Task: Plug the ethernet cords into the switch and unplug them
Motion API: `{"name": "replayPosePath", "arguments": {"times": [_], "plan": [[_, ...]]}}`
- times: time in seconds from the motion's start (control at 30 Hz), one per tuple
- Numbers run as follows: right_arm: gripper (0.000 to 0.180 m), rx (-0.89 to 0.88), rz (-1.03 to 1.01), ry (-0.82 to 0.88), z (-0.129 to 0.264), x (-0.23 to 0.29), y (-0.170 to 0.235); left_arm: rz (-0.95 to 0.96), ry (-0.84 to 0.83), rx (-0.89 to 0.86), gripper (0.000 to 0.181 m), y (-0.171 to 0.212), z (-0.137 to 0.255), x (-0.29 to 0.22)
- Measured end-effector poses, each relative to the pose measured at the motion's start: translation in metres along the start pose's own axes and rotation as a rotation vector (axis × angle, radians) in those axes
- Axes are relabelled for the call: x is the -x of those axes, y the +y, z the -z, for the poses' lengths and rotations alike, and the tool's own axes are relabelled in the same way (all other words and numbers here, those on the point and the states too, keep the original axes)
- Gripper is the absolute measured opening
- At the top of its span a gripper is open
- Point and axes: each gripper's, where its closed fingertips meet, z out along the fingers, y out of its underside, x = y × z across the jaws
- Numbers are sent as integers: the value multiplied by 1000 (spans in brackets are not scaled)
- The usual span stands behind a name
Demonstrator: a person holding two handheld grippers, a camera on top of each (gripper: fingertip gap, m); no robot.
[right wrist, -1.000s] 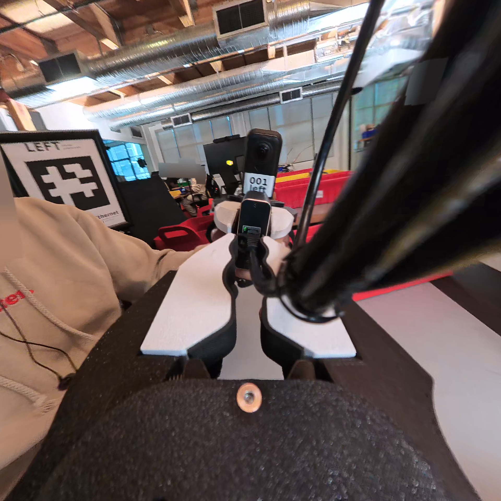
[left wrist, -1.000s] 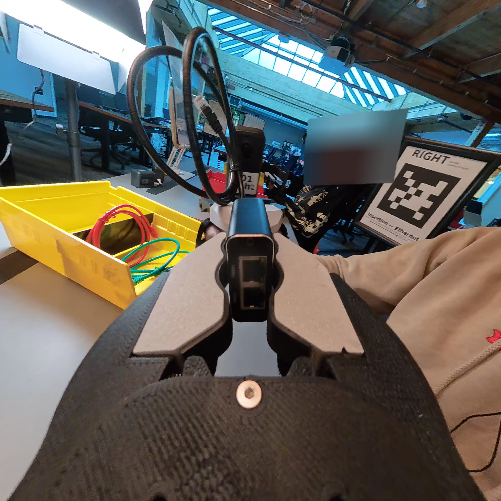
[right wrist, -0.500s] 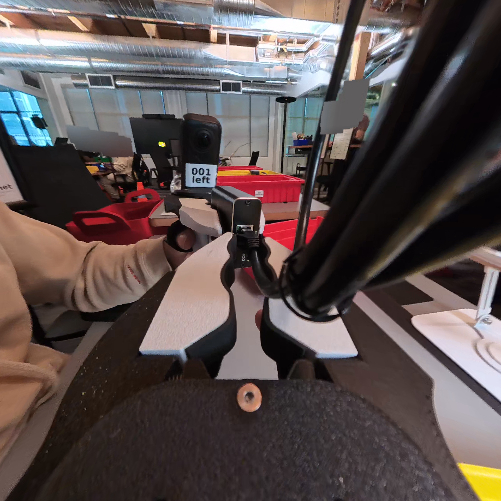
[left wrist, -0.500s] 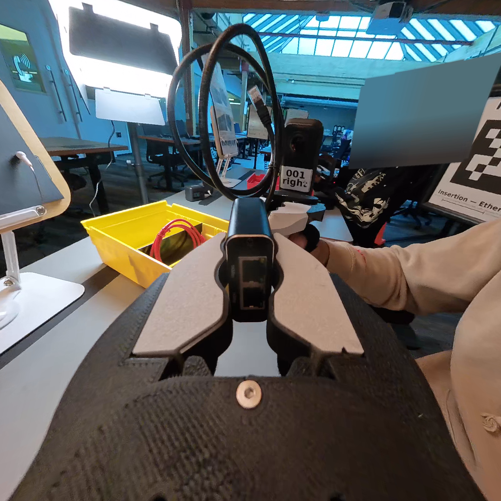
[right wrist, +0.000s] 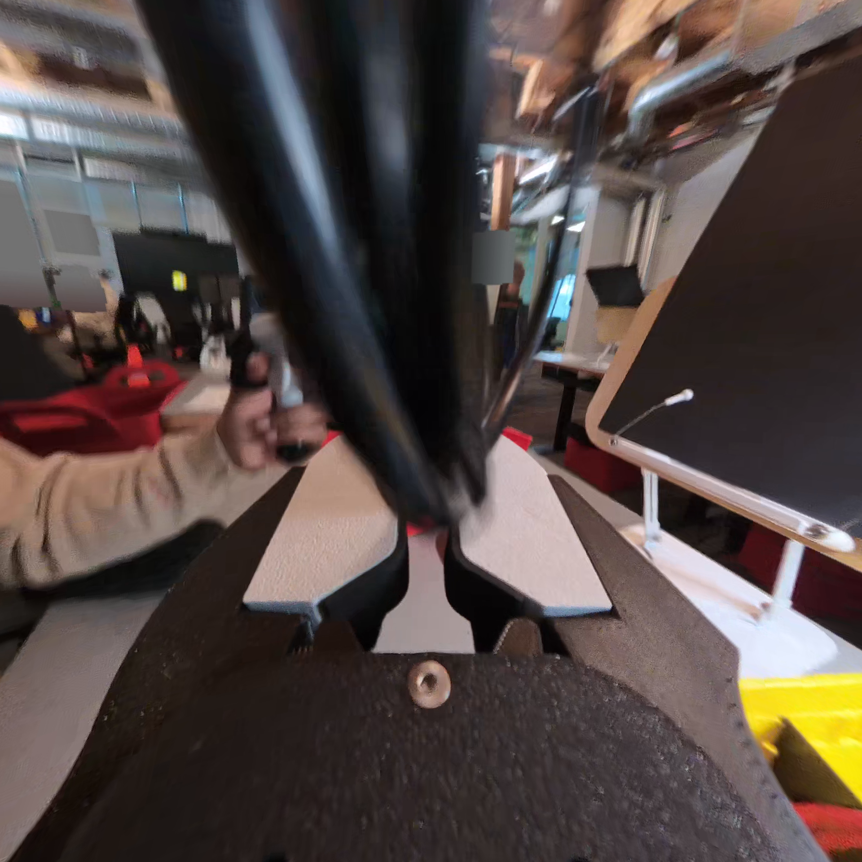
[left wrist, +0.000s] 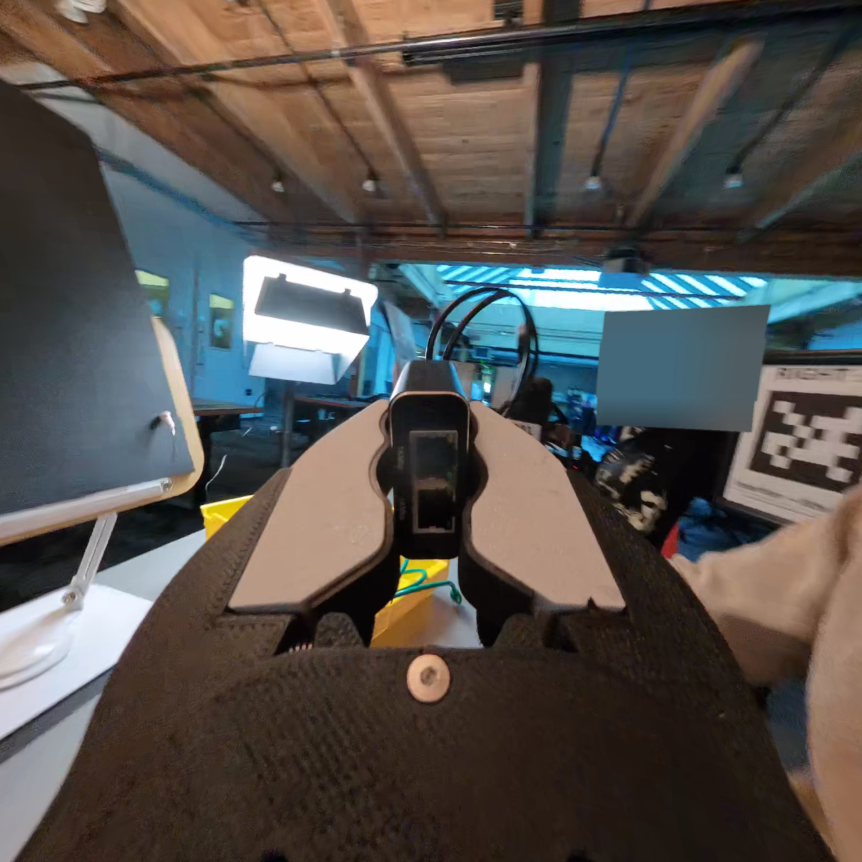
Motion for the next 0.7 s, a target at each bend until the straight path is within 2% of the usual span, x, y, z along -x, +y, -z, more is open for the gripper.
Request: {"name": "replayPosePath", "arguments": {"times": [0.1,0.2,0.37,0.5,0.63,0.7], "plan": [[13,172,50,22,4,-4,1,-149,-22,86,26,-7,2,-7],[12,348,-52,33,19,-24,16,-112,-42,122,26,-5,-1,-2],[13,689,-242,-15,74,-44,72,0,-39,73,26,-15,9,10],[13,690,-499,-22,91,-60,94,-2,-53,93,26,-12,10,13],[13,755,-613,60,102,-80,132,3,-46,125,26,-4,7,12],[15,851,-588,139,114,-89,147,-8,-50,143,26,-1,6,12]]}}
